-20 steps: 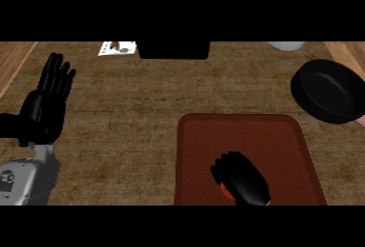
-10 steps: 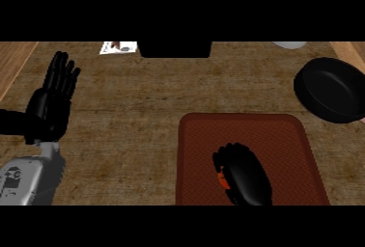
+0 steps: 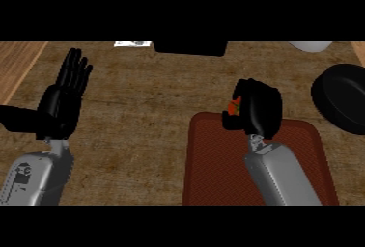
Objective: Pick the tomato from the tray and place it in the pot
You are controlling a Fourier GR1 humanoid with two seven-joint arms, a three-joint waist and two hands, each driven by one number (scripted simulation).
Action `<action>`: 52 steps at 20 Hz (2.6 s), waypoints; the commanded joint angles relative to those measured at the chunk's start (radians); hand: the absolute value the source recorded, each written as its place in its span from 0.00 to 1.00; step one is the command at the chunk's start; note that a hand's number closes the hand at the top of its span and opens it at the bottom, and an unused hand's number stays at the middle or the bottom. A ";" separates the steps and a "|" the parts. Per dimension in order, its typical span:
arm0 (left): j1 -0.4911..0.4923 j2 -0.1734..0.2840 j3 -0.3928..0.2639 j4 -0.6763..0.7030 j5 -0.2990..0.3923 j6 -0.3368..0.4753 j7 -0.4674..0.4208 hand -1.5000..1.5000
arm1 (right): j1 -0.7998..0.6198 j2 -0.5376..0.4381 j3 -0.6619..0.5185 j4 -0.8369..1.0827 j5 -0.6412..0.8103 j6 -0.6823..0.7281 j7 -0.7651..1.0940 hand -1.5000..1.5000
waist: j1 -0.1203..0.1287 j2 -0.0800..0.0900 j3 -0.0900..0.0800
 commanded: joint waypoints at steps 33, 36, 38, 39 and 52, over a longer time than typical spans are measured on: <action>0.037 -0.020 0.039 -0.038 -0.034 0.014 0.031 0.50 | -0.237 -0.451 -0.582 0.383 -0.107 -0.244 -0.036 1.00 | -0.081 -0.021 0.003; 0.018 -0.001 0.069 -0.057 -0.021 0.013 0.071 0.50 | -0.204 -0.466 -0.590 0.433 -0.121 -0.288 -0.074 1.00 | -0.080 -0.022 0.003; 0.026 0.031 0.098 -0.031 0.008 -0.036 0.057 0.50 | -0.246 -0.527 -0.638 0.588 -0.149 -0.363 -0.150 1.00 | -0.073 -0.019 0.003; 0.041 0.005 0.079 -0.025 -0.016 -0.023 0.019 0.50 | -0.224 -0.485 -0.618 0.609 -0.133 -0.410 -0.140 1.00 | -0.073 -0.019 0.003; 0.024 -0.009 0.091 0.059 -0.026 -0.043 -0.061 0.50 | -0.348 -0.539 -0.797 1.003 -0.418 -0.341 -0.427 0.00 | -0.057 -0.008 0.005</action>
